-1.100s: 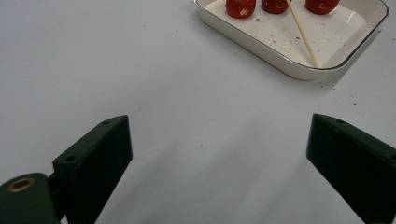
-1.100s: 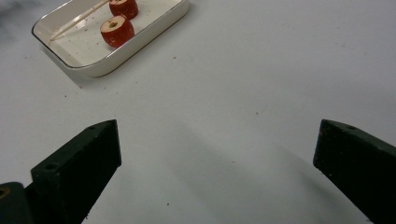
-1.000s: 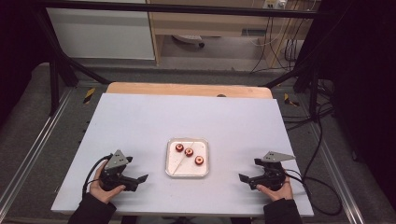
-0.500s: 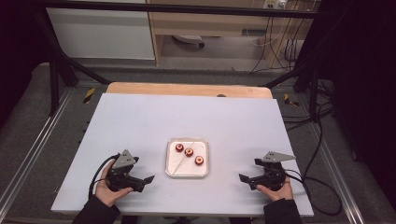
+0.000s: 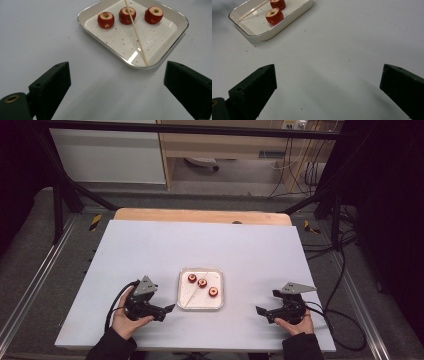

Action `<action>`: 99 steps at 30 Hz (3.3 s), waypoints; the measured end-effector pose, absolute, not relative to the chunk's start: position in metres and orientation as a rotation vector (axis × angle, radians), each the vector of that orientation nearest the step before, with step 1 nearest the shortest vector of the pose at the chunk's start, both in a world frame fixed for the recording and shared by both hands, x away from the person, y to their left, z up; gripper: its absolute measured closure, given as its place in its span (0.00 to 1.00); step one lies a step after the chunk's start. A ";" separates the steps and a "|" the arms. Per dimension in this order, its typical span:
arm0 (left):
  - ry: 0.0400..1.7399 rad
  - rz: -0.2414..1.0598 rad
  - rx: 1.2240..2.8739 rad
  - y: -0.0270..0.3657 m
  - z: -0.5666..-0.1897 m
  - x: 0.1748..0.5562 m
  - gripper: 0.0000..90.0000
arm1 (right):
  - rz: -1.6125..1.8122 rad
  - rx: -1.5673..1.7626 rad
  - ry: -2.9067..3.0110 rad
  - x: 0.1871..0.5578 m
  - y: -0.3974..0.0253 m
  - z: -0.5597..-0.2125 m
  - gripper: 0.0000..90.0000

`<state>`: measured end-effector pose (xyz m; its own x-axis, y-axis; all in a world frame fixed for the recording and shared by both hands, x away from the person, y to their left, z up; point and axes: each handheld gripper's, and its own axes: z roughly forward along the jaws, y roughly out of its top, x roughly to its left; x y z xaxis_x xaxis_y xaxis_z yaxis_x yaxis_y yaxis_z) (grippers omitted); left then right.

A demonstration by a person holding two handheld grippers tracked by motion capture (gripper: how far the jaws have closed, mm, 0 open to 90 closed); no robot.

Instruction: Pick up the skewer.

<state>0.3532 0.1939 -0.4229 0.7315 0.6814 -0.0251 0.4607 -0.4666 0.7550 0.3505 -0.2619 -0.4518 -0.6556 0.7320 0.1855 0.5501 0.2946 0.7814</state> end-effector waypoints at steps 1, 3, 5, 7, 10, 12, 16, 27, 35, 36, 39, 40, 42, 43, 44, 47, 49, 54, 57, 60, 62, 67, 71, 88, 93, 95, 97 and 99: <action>0.860 0.356 2.147 0.191 -0.423 0.354 0.08 | 1.289 1.182 2.354 0.351 -0.262 -0.452 0.01; 0.866 0.363 2.154 0.184 -0.422 0.357 0.09 | 1.290 1.183 2.353 0.351 -0.262 -0.452 0.02; 0.870 0.356 2.153 0.177 -0.421 0.359 0.10 | 1.287 1.186 2.354 0.351 -0.262 -0.452 0.02; 0.874 0.352 2.149 0.171 -0.419 0.361 0.12 | 1.285 1.186 2.356 0.351 -0.261 -0.453 0.02; 0.887 0.346 2.156 0.161 -0.419 0.365 0.15 | 1.286 1.187 2.358 0.351 -0.261 -0.453 0.02; 0.888 0.350 2.158 0.154 -0.418 0.367 0.17 | 1.286 1.188 2.357 0.351 -0.261 -0.453 0.02; 0.895 0.346 2.163 0.143 -0.419 0.372 0.23 | 1.285 1.185 2.359 0.351 -0.261 -0.453 0.02; 0.935 0.380 2.201 0.118 -0.432 0.377 0.50 | 1.284 1.185 2.361 0.351 -0.261 -0.453 0.02; 0.976 0.356 2.203 0.115 -0.439 0.376 0.68 | 1.284 1.187 2.361 0.351 -0.261 -0.452 0.02; 0.979 0.352 2.205 0.115 -0.440 0.377 0.69 | 1.285 1.186 2.360 0.351 -0.262 -0.452 0.02; 0.980 0.346 2.205 0.113 -0.441 0.376 0.77 | 1.286 1.180 2.360 0.351 -0.262 -0.452 0.02; 0.985 0.351 2.204 0.113 -0.441 0.375 0.77 | 1.286 1.186 2.361 0.351 -0.262 -0.452 0.02; 0.987 0.347 2.205 0.112 -0.441 0.375 0.81 | 1.284 1.185 2.362 0.351 -0.261 -0.453 0.02; 0.986 0.351 2.203 0.112 -0.441 0.374 0.81 | 1.284 1.185 2.362 0.351 -0.261 -0.453 0.02; 0.986 0.353 2.202 0.112 -0.442 0.374 0.83 | 1.283 1.186 2.362 0.351 -0.261 -0.453 0.02; 0.988 0.361 2.195 0.111 -0.442 0.373 0.88 | 1.284 1.183 2.362 0.351 -0.262 -0.452 0.02; 0.988 0.370 2.194 0.110 -0.442 0.372 0.89 | 1.283 1.183 2.362 0.351 -0.262 -0.452 0.02; 1.000 0.383 2.183 0.110 -0.443 0.371 0.94 | 1.281 1.181 2.367 0.351 -0.261 -0.453 0.02; 1.007 0.381 2.173 0.109 -0.444 0.371 0.97 | 1.285 1.182 2.365 0.351 -0.261 -0.453 0.02; 1.009 0.379 2.164 0.110 -0.445 0.371 0.97 | 1.281 1.180 2.366 0.351 -0.261 -0.453 0.02; 1.008 0.373 2.154 0.111 -0.445 0.370 0.98 | 1.282 1.181 2.366 0.351 -0.261 -0.453 0.02; 0.986 0.372 2.131 0.115 -0.440 0.368 0.98 | 1.282 1.179 2.365 0.351 -0.261 -0.453 0.02; 0.961 0.373 2.117 0.120 -0.436 0.367 0.98 | 1.280 1.179 2.366 0.351 -0.261 -0.453 0.02; 0.838 0.328 2.159 0.126 -0.425 0.363 0.98 | 1.252 1.110 2.376 0.349 -0.251 -0.447 0.01; 0.803 0.314 2.184 0.127 -0.420 0.363 0.98 | 1.229 1.045 2.388 0.349 -0.241 -0.441 0.02; 0.790 0.300 2.195 0.127 -0.419 0.363 0.98 | 1.214 1.022 2.396 0.348 -0.236 -0.439 0.02; 0.777 0.296 2.210 0.127 -0.419 0.364 0.98 | 1.199 0.998 2.402 0.348 -0.232 -0.437 0.02; 0.770 0.284 2.224 0.126 -0.419 0.364 0.98 | 1.184 0.981 2.412 0.348 -0.227 -0.435 0.02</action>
<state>0.3644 0.1264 -0.4185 0.7944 0.6065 -0.0335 0.4395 -0.5358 0.7209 0.3485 -0.2267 -0.4345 -0.7302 0.6818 0.0446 0.4523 0.4335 0.7794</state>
